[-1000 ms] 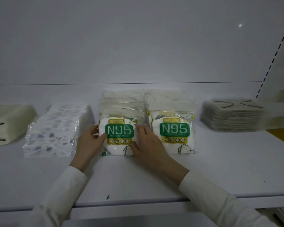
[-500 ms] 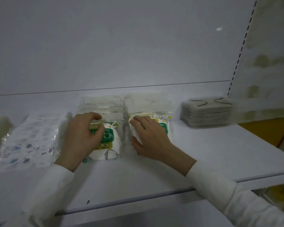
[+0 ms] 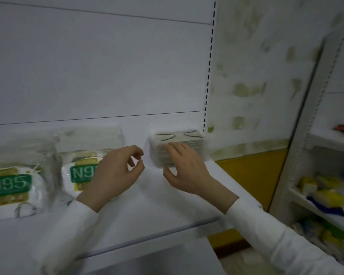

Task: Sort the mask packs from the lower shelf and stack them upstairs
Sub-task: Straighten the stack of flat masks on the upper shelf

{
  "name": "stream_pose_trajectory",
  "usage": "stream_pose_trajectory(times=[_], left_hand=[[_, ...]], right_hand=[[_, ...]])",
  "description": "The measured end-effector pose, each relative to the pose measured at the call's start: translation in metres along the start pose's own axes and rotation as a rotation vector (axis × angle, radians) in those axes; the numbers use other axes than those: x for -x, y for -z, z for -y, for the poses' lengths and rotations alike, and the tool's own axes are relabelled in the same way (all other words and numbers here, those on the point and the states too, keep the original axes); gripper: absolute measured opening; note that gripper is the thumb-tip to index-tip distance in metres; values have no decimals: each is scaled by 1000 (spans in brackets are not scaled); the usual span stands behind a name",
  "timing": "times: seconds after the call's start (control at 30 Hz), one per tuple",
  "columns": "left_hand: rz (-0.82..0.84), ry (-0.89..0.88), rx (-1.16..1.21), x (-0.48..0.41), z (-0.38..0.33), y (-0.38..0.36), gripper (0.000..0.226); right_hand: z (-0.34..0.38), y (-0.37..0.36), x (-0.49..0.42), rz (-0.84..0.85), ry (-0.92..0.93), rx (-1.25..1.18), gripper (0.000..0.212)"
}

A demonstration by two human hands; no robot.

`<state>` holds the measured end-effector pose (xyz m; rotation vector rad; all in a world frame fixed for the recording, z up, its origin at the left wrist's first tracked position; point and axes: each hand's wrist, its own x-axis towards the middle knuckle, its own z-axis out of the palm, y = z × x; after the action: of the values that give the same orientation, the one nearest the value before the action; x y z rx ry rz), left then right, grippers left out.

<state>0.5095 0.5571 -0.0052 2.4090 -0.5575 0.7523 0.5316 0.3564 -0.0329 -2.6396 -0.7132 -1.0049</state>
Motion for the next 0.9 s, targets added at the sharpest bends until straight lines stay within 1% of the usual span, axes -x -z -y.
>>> stream_pose_trajectory(times=[0.17,0.2,0.33,0.43,0.53,0.63,0.7,0.8,0.83,0.9], left_hand=[[3,43,-35,-19,-53,-54,18],[11,56,-39,-24,-59,-62,19],[52,72,-54,-45,-74,-85,38],[25,91,-93,-62,-79,-95,37],[-19,87,-109,-77,-75,-99,31],[-54,127,-87,-93,-62,-97,14],[-77,139,-63,-104,-51,-95,13],[-84,191,-88,-120,-30,-97,4],[-93,226,-100,-124,-21,-100,5],[-113,313,-117,-131,-5,-107,18]], right_hand=[[-67,25,22,44,3,24,52],[-77,29,24,49,7,24,52],[-112,36,28,31,14,13,51],[-133,32,27,18,-1,17,50],[-150,25,20,31,-3,16,51],[-168,20,8,23,9,41,49],[-180,17,-2,13,-1,63,48],[-194,10,-18,-17,-23,47,46],[-199,7,-24,-21,-39,30,47],[-205,0,-35,1,-124,-17,41]])
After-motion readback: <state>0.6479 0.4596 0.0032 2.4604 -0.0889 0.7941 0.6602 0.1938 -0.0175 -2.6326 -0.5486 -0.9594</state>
